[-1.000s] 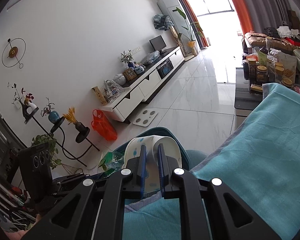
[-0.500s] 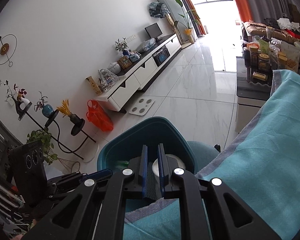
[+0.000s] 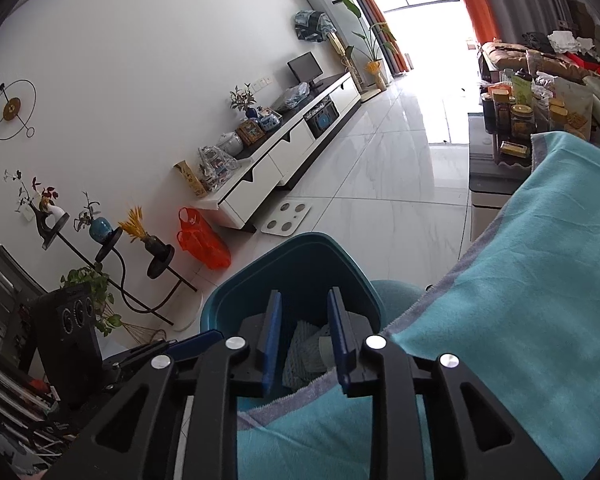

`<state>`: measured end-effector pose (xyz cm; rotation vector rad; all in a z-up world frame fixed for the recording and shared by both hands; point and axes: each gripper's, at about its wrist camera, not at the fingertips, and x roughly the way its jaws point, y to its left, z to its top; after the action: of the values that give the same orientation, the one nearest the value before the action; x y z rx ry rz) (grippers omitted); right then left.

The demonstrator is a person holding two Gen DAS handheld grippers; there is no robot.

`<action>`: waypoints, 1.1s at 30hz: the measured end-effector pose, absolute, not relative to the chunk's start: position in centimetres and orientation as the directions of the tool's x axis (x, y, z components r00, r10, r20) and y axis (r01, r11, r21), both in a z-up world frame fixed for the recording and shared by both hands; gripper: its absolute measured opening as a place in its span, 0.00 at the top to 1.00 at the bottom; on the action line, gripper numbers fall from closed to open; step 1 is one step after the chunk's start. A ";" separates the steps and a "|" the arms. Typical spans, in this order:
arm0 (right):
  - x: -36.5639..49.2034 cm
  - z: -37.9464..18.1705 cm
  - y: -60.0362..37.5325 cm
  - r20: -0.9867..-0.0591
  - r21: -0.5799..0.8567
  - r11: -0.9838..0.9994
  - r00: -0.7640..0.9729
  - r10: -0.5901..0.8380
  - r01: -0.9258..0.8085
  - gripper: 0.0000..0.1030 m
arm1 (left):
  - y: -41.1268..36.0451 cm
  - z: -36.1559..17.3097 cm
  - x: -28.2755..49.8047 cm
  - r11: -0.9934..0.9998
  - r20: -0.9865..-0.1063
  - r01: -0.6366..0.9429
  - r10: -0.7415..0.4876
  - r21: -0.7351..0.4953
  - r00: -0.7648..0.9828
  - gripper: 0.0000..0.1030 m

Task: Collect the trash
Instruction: 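Open both tools to drop the wrapper and cup into the bin, then move both open tools back over the table trash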

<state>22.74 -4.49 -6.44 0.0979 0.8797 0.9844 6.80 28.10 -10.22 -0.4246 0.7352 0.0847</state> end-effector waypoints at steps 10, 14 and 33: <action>20.8 -3.7 -10.6 -0.557 0.404 0.598 0.333 0.761 -0.692 0.65 | 21.4 -6.1 6.1 0.959 -0.580 -0.029 -0.145 -0.281 0.802 0.48; 19.8 -2.7 -14.1 -0.539 0.378 0.623 0.385 0.749 -0.684 0.62 | 17.6 -5.2 6.9 0.957 -0.565 0.058 -0.216 -0.284 0.797 0.48; 17.6 -3.0 -34.4 -0.516 0.352 0.835 0.656 0.550 -0.423 0.58 | 0.3 -5.6 9.8 0.862 -0.574 0.409 -0.505 -0.299 0.645 0.48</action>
<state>17.58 -34.36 -2.98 0.2086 0.6518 0.5560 9.81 0.27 -5.62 -0.1472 0.6967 -0.5224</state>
